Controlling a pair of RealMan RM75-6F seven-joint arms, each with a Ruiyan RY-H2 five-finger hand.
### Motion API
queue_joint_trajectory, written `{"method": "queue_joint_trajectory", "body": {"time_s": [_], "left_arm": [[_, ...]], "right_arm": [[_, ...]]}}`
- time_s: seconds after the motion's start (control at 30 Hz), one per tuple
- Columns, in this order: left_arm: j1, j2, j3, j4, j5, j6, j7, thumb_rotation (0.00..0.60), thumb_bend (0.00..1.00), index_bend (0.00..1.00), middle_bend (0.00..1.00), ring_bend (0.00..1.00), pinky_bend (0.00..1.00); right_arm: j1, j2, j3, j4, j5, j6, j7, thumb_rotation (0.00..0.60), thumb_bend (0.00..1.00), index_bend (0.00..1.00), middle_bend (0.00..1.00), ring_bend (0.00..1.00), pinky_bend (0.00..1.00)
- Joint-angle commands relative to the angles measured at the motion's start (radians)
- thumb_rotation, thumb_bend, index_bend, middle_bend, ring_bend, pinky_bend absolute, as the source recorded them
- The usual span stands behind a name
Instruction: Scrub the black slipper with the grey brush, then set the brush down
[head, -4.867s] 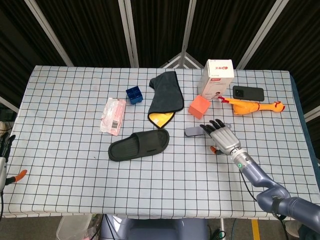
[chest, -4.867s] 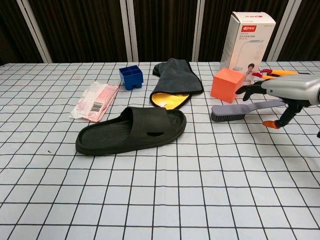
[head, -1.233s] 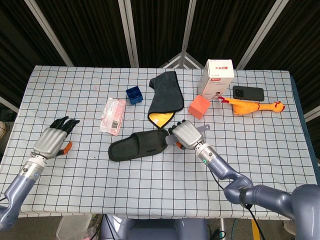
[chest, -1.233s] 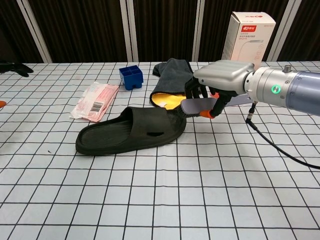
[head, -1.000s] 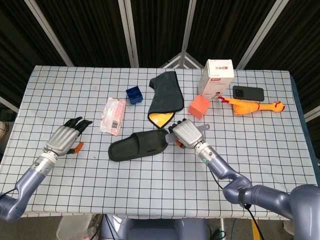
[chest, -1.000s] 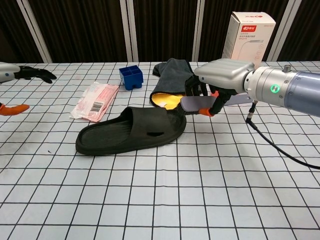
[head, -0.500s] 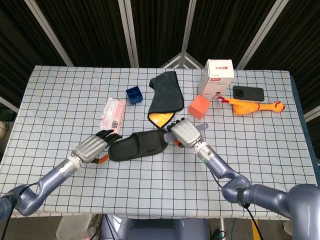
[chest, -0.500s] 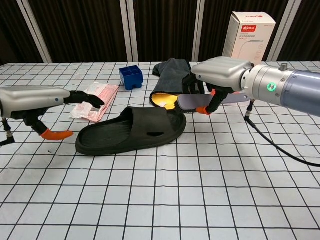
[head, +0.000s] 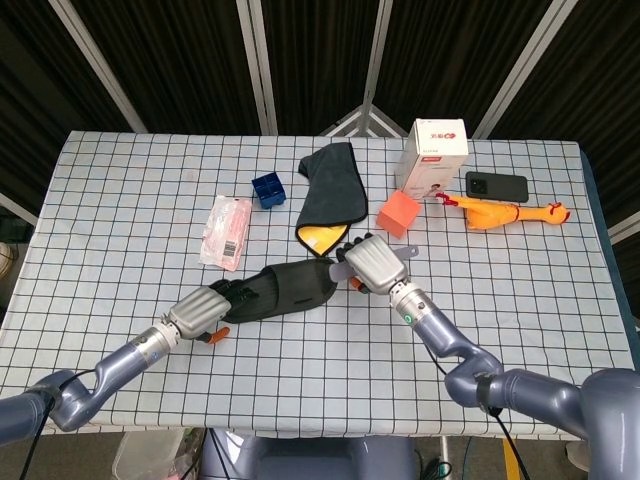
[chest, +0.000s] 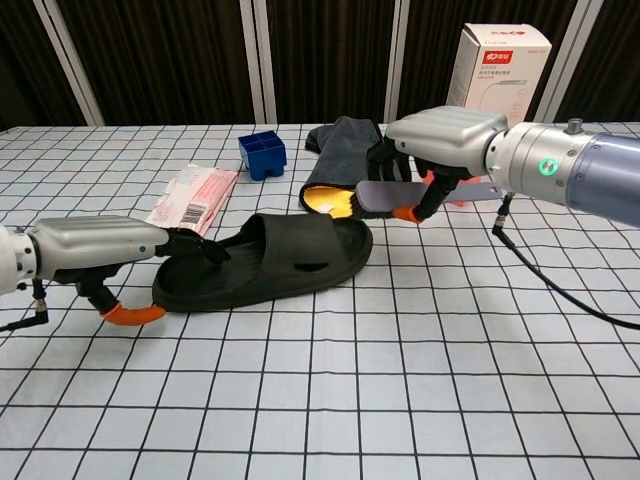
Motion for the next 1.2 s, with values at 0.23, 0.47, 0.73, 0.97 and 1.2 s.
{"method": "queue_joint_trajectory", "body": {"time_s": [0.23,0.47,0.73,0.97,1.2], "left_arm": [[-0.017,-0.013,0.003,0.008,-0.03,-0.019,0.034,0.6,0.58,0.08,0.1,0.03,0.12],[-0.019,-0.011,0.004,-0.001,-0.056,-0.019,0.061,0.6,0.58,0.08,0.1,0.03,0.12],[-0.018,-0.001,0.009,-0.022,-0.066,-0.006,0.076,0.6,0.61,0.08,0.1,0.03,0.12],[-0.025,0.007,0.012,-0.029,-0.078,-0.014,0.082,0.6,0.62,0.08,0.1,0.03,0.12],[-0.025,0.011,0.02,-0.036,-0.083,-0.01,0.091,0.6,0.62,0.08,0.1,0.02,0.12]], "right_arm": [[0.022,-0.034,0.005,-0.036,0.001,0.01,-0.046,0.6,0.83,0.68,0.66,0.46,0.44],[0.041,-0.083,0.012,-0.052,0.02,0.028,-0.124,0.6,0.85,0.69,0.67,0.46,0.44],[0.063,-0.133,0.015,-0.054,0.047,0.039,-0.215,0.6,0.85,0.69,0.67,0.46,0.44],[0.076,-0.194,0.033,-0.006,0.113,0.046,-0.277,0.6,0.86,0.7,0.67,0.46,0.44],[0.082,-0.204,0.028,0.009,0.124,0.051,-0.307,0.6,0.86,0.7,0.67,0.46,0.44]]}}
